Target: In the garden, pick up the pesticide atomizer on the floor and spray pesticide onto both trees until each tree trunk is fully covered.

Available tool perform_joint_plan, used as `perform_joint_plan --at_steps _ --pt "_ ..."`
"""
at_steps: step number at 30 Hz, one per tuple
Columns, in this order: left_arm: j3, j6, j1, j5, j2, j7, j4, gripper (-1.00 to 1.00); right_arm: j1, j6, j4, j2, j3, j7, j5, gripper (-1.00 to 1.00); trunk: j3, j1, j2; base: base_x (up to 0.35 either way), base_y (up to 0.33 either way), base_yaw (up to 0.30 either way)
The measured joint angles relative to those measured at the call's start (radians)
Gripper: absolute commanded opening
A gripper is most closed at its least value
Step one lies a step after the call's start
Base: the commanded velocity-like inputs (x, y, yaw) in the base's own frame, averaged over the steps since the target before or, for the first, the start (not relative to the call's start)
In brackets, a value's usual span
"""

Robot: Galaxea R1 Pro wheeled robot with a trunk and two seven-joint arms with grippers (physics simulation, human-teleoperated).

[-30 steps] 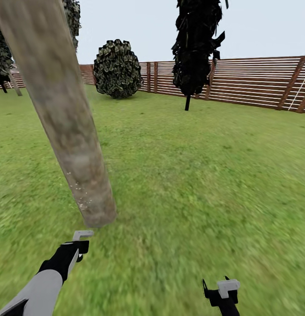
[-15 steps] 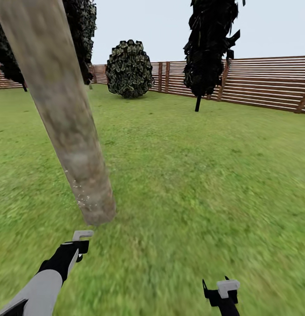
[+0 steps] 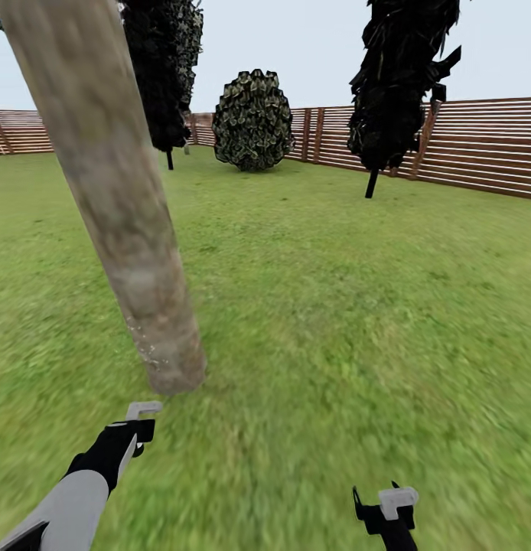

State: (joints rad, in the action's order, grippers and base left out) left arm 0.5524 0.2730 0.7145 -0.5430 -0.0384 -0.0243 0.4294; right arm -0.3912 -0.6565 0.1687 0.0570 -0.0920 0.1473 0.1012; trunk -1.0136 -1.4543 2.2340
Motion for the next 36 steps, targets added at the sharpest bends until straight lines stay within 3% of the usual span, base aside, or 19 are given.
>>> perform_joint_plan --at_steps 14,30,36 --pt "0.019 -0.001 0.0 0.0 -0.001 0.0 0.0 -1.0 0.0 0.0 0.0 0.0 0.0 0.0 0.0 1.0 0.0 0.0 0.0 0.162 -0.244 0.012" --pt "0.02 -0.001 0.0 0.0 0.0 0.0 0.0 -1.0 0.0 0.0 0.0 0.0 0.0 0.0 0.0 1.0 0.0 0.0 0.0 0.088 -0.263 0.266" --pt "0.02 0.0 0.0 -0.001 0.0 0.0 0.0 -1.0 0.0 0.0 0.0 0.0 0.0 0.0 0.0 1.0 0.0 0.0 0.0 0.092 -0.264 0.058"
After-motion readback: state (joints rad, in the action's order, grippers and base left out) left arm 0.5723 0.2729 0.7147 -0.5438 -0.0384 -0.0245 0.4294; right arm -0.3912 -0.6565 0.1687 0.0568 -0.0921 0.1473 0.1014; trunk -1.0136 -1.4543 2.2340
